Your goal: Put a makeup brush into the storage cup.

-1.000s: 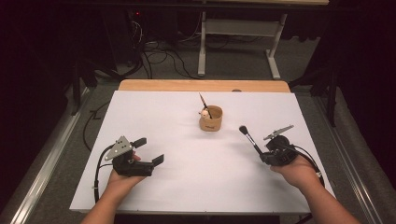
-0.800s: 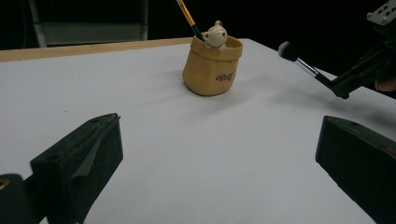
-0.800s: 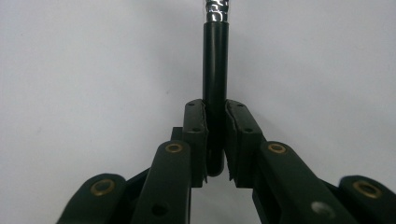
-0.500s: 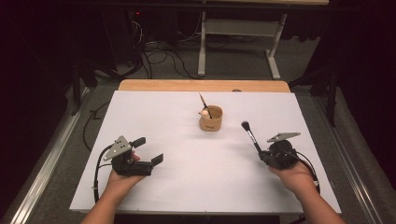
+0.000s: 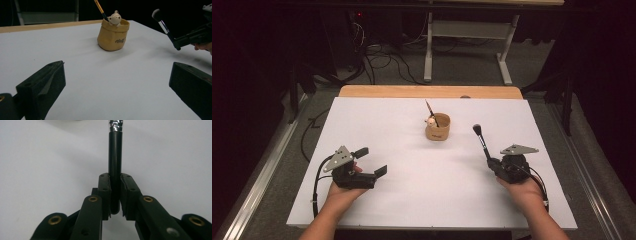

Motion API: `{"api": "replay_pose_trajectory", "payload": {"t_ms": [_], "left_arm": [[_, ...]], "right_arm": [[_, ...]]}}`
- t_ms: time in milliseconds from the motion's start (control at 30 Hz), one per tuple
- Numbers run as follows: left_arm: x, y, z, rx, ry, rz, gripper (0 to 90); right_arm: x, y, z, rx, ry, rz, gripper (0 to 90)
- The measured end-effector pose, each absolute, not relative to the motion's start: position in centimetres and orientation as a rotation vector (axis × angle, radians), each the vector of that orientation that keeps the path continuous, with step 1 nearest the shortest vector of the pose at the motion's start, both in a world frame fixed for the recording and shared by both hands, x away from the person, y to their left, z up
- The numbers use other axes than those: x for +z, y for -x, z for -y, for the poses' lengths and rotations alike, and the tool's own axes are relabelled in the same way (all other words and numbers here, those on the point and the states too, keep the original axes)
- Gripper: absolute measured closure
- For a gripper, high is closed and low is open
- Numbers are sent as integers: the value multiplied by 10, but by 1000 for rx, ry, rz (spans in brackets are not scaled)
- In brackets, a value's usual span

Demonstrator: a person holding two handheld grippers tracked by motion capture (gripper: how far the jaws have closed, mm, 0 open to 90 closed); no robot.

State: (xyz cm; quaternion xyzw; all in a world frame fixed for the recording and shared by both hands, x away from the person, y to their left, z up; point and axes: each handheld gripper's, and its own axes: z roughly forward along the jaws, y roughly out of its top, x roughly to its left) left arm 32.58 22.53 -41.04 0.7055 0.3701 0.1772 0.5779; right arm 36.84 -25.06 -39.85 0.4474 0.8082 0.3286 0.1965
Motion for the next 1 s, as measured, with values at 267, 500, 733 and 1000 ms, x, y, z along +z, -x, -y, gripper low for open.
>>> {"api": "replay_pose_trajectory", "payload": {"t_ms": [267,500,733,1000], "left_arm": [[-410,-325,-225,421,-1654,-869,12],[-411,-326,-226,418,-1655,-872,12],[-411,-326,-224,419,-1654,-870,12],[-411,-325,-224,423,-1658,-868,12]], "right_arm": [[-406,-368,248,1018,-1245,-2210,818],[-409,-369,251,1067,-1259,-2166,818],[-412,-366,253,1097,-1243,-2130,818],[-416,-363,255,1145,-1237,-2081,818]]}}
